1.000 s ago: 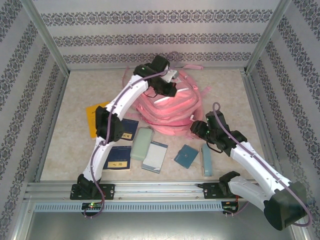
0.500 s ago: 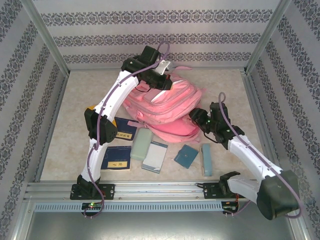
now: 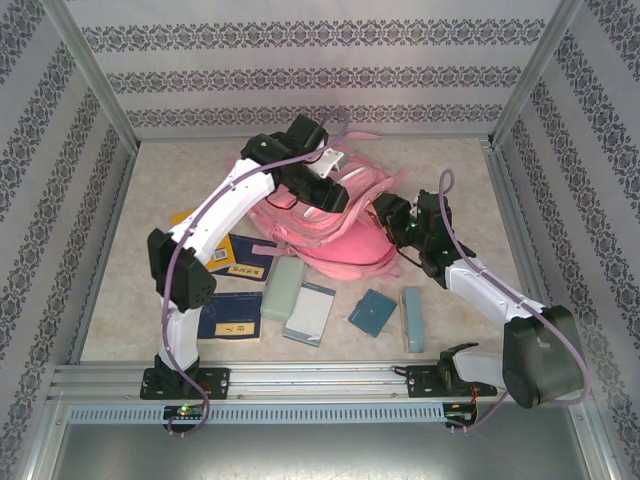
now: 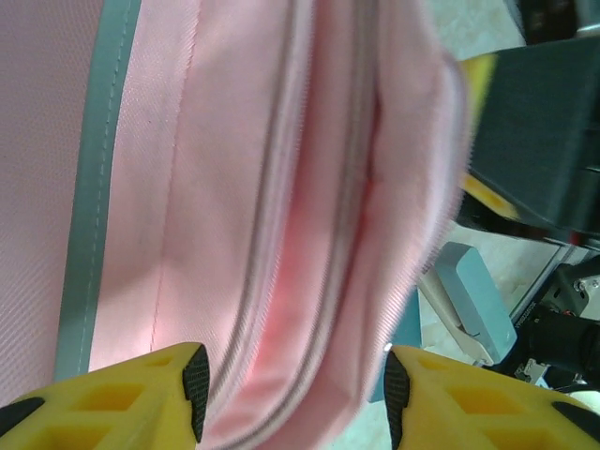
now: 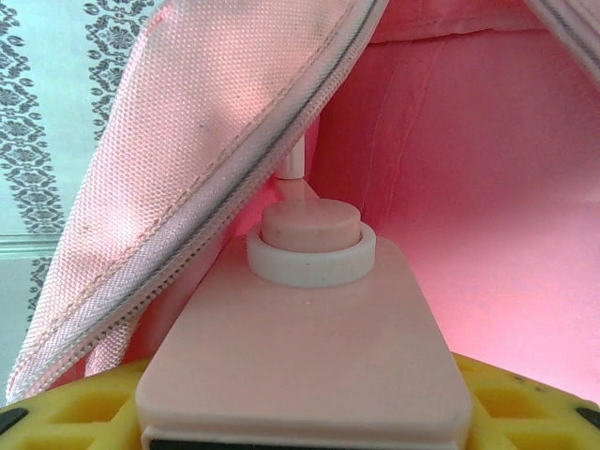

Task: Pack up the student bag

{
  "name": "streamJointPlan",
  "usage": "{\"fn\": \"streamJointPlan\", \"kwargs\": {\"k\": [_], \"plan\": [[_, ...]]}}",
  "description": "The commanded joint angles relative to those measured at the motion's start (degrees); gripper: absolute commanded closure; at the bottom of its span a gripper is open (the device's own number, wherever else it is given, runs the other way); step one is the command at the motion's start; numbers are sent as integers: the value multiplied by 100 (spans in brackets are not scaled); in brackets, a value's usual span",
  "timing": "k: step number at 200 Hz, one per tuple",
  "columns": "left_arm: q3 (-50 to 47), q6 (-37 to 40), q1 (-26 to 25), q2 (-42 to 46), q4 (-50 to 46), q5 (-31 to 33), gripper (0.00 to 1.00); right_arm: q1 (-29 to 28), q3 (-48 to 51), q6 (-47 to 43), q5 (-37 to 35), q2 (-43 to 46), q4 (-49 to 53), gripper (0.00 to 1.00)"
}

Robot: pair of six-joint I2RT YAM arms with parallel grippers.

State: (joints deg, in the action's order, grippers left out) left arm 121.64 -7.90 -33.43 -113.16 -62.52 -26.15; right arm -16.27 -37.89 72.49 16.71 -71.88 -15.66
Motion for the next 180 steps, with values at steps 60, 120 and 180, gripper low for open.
{"fn": "streamJointPlan", "kwargs": {"k": [60, 120, 180], "plan": [[385, 262, -530, -200, 188, 741, 46, -101, -43, 170, 174, -49, -805, 100], [698, 236, -849, -600, 359, 1376, 46, -135, -43, 187, 209, -28, -791, 100], [844, 172, -911, -858, 525, 1772, 85, -166, 18, 140, 159, 102, -712, 100]]}}
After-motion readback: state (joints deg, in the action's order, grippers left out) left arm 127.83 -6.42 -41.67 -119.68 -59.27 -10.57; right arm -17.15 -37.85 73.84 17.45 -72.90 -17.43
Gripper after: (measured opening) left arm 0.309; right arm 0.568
